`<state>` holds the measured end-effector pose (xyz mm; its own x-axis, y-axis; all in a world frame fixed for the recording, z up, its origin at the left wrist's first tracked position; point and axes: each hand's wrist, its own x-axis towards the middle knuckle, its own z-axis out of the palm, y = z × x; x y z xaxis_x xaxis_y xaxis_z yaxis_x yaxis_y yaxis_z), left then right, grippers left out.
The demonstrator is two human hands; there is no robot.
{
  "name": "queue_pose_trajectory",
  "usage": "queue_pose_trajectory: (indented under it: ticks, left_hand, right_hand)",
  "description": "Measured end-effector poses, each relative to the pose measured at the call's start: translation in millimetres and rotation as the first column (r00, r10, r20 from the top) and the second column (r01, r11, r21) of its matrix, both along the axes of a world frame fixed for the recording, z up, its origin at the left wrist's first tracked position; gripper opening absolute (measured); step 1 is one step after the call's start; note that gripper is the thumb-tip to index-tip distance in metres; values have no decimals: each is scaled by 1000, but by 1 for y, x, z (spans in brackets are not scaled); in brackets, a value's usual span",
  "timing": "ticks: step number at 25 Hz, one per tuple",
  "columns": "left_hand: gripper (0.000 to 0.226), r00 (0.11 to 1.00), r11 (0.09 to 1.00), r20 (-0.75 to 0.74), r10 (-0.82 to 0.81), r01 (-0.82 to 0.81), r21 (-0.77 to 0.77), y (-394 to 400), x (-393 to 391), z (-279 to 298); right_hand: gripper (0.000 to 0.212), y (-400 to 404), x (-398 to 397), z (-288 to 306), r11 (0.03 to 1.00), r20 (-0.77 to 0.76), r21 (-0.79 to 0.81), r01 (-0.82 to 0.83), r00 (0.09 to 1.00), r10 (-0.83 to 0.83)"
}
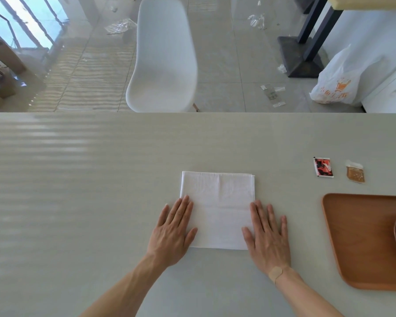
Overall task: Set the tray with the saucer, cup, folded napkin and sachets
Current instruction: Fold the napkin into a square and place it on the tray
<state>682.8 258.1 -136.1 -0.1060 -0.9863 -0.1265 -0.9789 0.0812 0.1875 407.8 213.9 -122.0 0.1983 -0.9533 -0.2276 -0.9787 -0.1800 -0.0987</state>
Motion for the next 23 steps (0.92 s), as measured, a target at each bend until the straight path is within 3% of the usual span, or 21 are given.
queue_pose_trajectory:
  ticks: [6, 10, 12, 15, 18, 23]
  left_hand:
    - [64, 999, 997, -7, -34, 34, -69, -3, 1, 4]
    - [39, 995, 991, -104, 6, -20, -134, -53, 6, 30]
    - [30, 978, 993, -196, 68, -86, -83, -86, 10, 46]
    - [49, 986, 993, -124, 111, -106, 44, -124, 12, 57]
    - [61, 989, 968, -18, 147, -140, 210, -149, 12, 61]
    - [52, 986, 958, -44, 160, -144, 246, -161, 10, 58]
  right_hand:
    - [63, -8, 4, 4, 998, -10, -64, -29, 1000, 28]
    - [41, -57, 16, 21, 995, 35, -101, 7, 999, -3]
    - [59, -85, 23, 28, 998, 60, -11, -54, 997, 54]
    - [77, -121, 31, 37, 975, 47, 155, -156, 987, 151]
    - [78, -141, 37, 44, 957, -24, 211, -201, 977, 210]
    - [72, -153, 43, 50, 950, -92, 201, -240, 961, 262]
